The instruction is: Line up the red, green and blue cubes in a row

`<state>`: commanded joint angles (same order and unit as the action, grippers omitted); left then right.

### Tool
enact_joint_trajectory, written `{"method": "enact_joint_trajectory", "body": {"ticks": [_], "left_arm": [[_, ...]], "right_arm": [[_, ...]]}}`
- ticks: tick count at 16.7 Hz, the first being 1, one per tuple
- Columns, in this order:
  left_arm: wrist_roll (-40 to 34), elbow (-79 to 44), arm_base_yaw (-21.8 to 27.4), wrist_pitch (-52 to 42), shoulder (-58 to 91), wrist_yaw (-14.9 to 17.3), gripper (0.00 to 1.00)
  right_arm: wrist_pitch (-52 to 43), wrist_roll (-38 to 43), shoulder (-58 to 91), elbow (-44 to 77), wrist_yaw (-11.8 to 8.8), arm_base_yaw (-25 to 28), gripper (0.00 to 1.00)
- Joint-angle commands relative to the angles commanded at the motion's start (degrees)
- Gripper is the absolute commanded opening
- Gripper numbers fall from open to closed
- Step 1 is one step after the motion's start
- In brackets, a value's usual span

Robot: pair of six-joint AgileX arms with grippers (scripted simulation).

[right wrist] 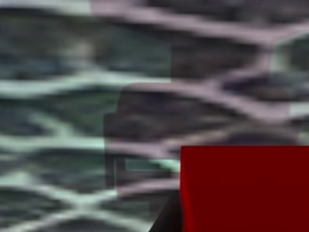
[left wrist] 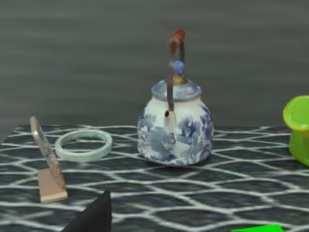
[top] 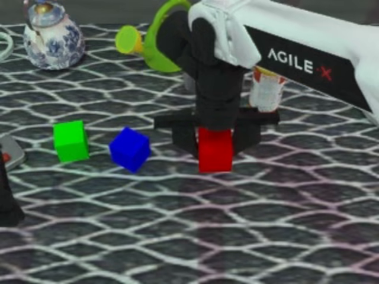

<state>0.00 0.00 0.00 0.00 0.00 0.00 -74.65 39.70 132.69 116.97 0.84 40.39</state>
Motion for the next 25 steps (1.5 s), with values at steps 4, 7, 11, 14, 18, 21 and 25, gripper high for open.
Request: {"method": "enact_joint_trajectory", "body": {"ticks": [4, 7, 11, 14, 18, 21, 25], "left_arm": [[0.00, 0.00, 0.00, 0.00, 0.00, 0.00, 1.00], [0.00, 0.00, 0.00, 0.00, 0.00, 0.00, 1.00], [0.00, 0.00, 0.00, 0.00, 0.00, 0.00, 1.00], [0.00, 0.00, 0.00, 0.00, 0.00, 0.00, 1.00], [0.00, 0.00, 0.00, 0.00, 0.00, 0.00, 1.00], [0.00, 0.00, 0.00, 0.00, 0.00, 0.00, 1.00], [0.00, 0.00, 0.00, 0.00, 0.00, 0.00, 1.00]], "right_arm": [[-3.24, 13.51, 2.61, 6.31, 0.32, 11.85, 0.00], [-4.12, 17.38, 3.13, 8.42, 0.54, 15.67, 0.00], [-4.00, 17.54, 2.91, 8.33, 0.43, 15.63, 0.00], [-1.63, 17.42, 3.00, 5.98, 0.45, 15.69, 0.00], [7.62, 17.58, 4.04, -1.83, 0.50, 15.77, 0.00], [10.60, 17.68, 4.68, -4.72, 0.56, 15.94, 0.00], [10.60, 17.68, 4.68, -4.72, 0.56, 15.94, 0.08]]}}
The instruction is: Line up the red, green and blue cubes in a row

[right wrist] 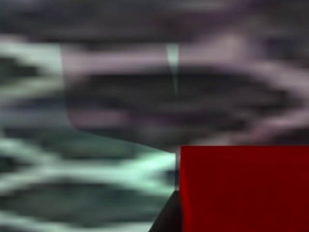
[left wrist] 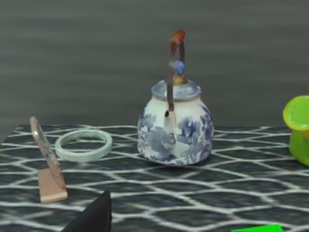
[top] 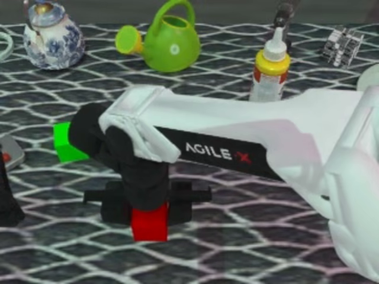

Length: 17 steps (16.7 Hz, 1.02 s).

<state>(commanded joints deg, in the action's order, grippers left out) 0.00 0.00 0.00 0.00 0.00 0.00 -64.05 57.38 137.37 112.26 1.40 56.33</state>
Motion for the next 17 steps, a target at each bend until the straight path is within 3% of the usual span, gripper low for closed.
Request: {"method": "enact_joint_trajectory", "body": {"ticks": [12, 17], "left_arm": [[0.00, 0.00, 0.00, 0.00, 0.00, 0.00, 1.00], [0.00, 0.00, 0.00, 0.00, 0.00, 0.00, 1.00]], "right_arm": [[0.00, 0.00, 0.00, 0.00, 0.00, 0.00, 0.98], [0.00, 0.00, 0.00, 0.00, 0.00, 0.00, 1.00]]}}
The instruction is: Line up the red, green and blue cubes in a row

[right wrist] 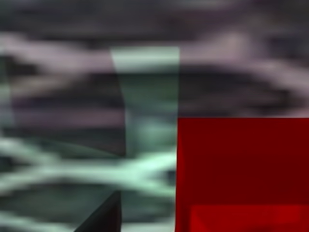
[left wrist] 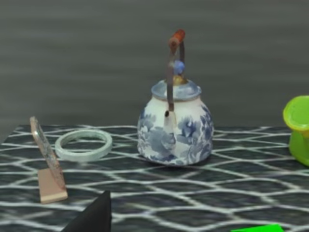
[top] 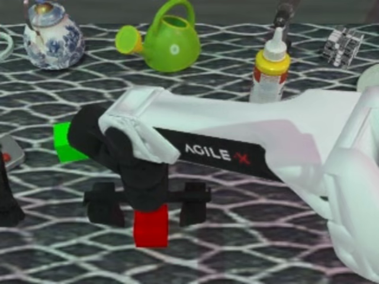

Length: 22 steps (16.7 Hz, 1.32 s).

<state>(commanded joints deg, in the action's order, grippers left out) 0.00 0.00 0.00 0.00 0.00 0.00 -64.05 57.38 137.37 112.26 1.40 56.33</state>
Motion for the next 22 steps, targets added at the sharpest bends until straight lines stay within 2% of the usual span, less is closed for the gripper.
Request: {"method": "enact_joint_trajectory", "body": {"ticks": [6, 13, 19, 22], "left_arm": [[0.00, 0.00, 0.00, 0.00, 0.00, 0.00, 1.00], [0.00, 0.00, 0.00, 0.00, 0.00, 0.00, 1.00], [-0.11, -0.45, 0.06, -0.31, 0.45, 0.02, 1.00], [-1.07, -4.55, 0.52, -3.07, 4.57, 0.10, 1.00]], "right_arm": [[-1.00, -0.02, -0.05, 0.99, -0.01, 0.06, 1.00], [-14.16, 0.10, -1.64, 12.40, -0.03, 0.53, 1.00], [-14.11, -0.23, -2.14, 12.29, 0.12, 0.00, 1.00], [-11.03, -2.91, -7.11, 8.07, 1.30, -2.03, 1.00]]}}
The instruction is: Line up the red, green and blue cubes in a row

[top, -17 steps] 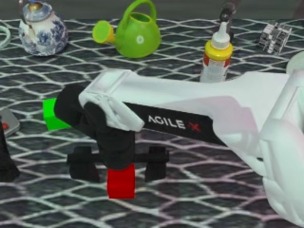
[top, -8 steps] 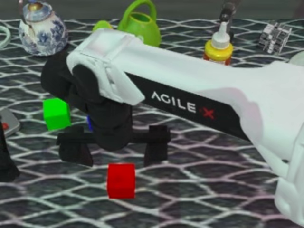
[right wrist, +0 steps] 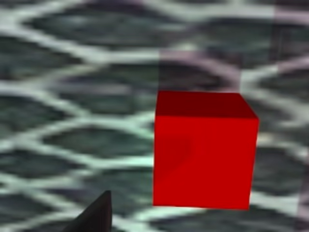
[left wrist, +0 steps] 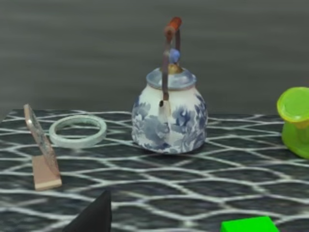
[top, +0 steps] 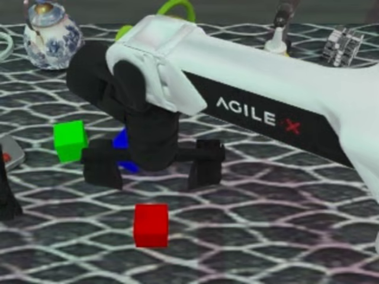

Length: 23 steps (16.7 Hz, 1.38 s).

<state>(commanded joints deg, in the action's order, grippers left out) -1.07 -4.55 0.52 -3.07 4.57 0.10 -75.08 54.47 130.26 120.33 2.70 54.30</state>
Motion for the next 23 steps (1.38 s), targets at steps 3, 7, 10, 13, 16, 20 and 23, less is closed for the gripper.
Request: {"method": "enact_joint_trajectory", "body": {"ticks": [3, 7, 10, 13, 16, 20, 23], "left_arm": [[-1.79, -8.54, 0.76, -5.52, 8.74, 0.04, 1.00], [-4.96, -24.33, 2.07, -16.04, 27.25, 0.01, 1.00], [-7.52, -37.14, 3.17, -25.08, 44.12, -0.04, 1.00], [-10.19, -50.26, 4.36, -34.68, 62.54, -0.09, 1.00], [-12.76, -62.76, 5.51, -43.84, 79.86, -0.13, 1.00], [-15.80, -77.27, 6.84, -54.06, 98.07, -0.11, 1.00], [-17.66, -86.51, 7.63, -59.80, 108.09, -0.06, 1.00]], "right_arm": [[5.37, -4.87, -9.76, -8.81, 1.84, -4.17, 1.00], [14.51, -13.80, -28.03, -27.30, 4.11, -12.31, 1.00], [22.39, -21.59, -44.14, -44.96, 5.00, -19.65, 1.00], [30.89, -29.46, -61.57, -63.74, 4.90, -27.26, 1.00], [40.16, -36.82, -79.77, -81.63, 3.90, -34.64, 1.00], [53.71, -45.07, -103.13, -101.16, 1.57, -43.31, 1.00], [63.69, -49.88, -117.40, -111.58, -0.35, -48.57, 1.00]]}}
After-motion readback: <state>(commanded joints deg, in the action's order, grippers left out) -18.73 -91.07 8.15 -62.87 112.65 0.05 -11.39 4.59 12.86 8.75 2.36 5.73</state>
